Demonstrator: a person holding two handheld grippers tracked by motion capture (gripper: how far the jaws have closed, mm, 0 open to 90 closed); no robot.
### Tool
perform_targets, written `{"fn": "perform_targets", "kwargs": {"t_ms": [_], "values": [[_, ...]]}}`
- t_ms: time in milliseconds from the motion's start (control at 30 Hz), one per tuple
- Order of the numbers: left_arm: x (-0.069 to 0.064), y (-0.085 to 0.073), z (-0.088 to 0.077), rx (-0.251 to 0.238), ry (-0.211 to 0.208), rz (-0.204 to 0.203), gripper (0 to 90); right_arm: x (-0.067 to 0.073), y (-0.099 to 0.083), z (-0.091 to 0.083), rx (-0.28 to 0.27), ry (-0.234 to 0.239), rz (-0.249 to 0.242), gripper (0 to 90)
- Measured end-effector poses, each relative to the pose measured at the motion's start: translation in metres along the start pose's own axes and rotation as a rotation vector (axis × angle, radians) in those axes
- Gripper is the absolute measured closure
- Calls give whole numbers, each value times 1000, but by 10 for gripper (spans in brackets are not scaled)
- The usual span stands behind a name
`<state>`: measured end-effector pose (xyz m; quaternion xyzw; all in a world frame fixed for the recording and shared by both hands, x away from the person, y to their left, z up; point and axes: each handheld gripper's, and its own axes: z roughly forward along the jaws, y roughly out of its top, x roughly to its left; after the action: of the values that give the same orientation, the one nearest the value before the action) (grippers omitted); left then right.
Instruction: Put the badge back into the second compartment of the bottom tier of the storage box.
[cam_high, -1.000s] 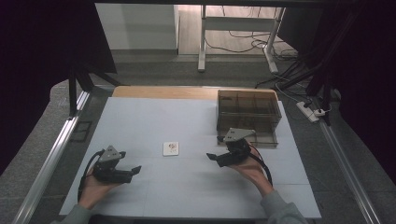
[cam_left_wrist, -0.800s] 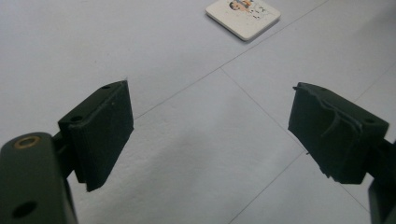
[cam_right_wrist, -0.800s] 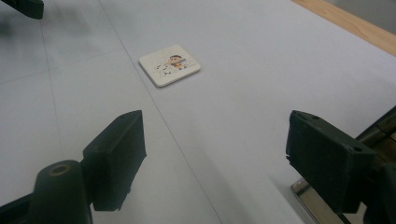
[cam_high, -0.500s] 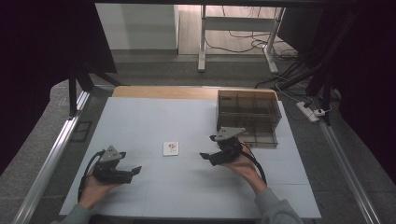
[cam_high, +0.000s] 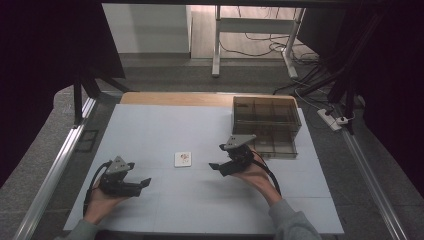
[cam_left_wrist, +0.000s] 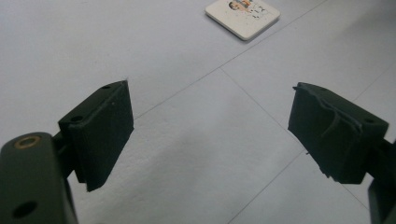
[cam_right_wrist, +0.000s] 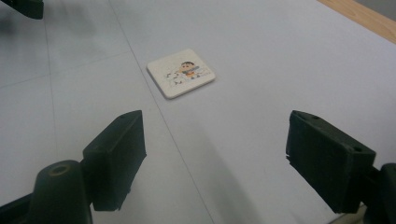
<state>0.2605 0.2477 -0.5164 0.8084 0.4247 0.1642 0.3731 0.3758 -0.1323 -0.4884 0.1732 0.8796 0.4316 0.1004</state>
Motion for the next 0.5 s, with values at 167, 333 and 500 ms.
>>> {"fn": "perform_targets", "kwargs": {"t_ms": [167,333,500], "values": [[0,0,0,0,1,-1,139,2,5,5,9,8,-14,197],[0,0,0,3,5,-2,139,4,8,8,14,16,-24,196],[-1,0,-1,-7,-3,-2,140,4,11,15,30,27,-26,194]]}}
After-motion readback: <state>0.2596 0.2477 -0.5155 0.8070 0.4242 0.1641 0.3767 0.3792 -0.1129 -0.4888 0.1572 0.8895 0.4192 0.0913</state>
